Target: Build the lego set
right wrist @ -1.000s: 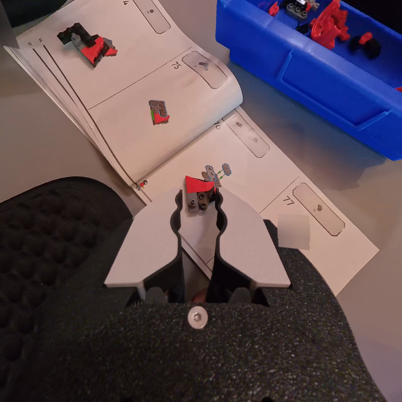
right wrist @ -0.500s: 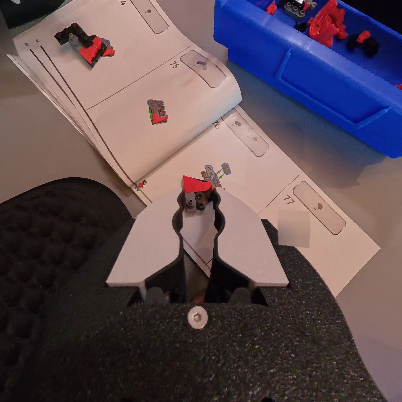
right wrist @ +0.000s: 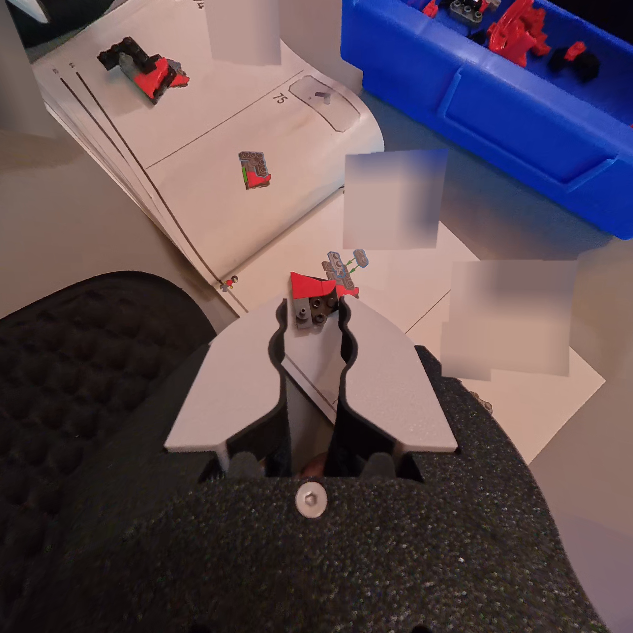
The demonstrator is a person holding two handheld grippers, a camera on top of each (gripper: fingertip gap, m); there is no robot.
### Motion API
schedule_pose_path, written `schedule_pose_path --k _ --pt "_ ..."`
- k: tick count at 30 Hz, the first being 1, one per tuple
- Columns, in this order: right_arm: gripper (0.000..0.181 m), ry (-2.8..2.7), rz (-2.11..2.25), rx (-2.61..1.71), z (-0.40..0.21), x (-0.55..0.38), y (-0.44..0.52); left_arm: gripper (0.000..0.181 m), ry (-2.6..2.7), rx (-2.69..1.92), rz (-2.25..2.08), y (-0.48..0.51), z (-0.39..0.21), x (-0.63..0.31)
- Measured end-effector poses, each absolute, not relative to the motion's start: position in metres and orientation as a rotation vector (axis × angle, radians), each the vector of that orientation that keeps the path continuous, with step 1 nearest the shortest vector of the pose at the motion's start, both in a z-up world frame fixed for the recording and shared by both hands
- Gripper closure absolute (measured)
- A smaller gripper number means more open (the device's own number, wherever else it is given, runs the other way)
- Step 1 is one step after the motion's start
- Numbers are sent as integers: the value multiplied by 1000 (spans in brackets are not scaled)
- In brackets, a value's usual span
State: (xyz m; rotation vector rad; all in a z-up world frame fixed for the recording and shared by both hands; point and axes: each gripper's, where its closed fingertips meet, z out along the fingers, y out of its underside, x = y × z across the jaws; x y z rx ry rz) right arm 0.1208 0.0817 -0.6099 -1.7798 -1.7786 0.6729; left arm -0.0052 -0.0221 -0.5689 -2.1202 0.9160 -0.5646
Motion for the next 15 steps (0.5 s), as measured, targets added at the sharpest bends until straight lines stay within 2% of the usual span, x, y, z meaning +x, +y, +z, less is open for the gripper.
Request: schedule_pose_path --k 15 --pt "151 -1793 781 -1797 -605 118 82 146 844 -2076 -478 -17 -554 -21"
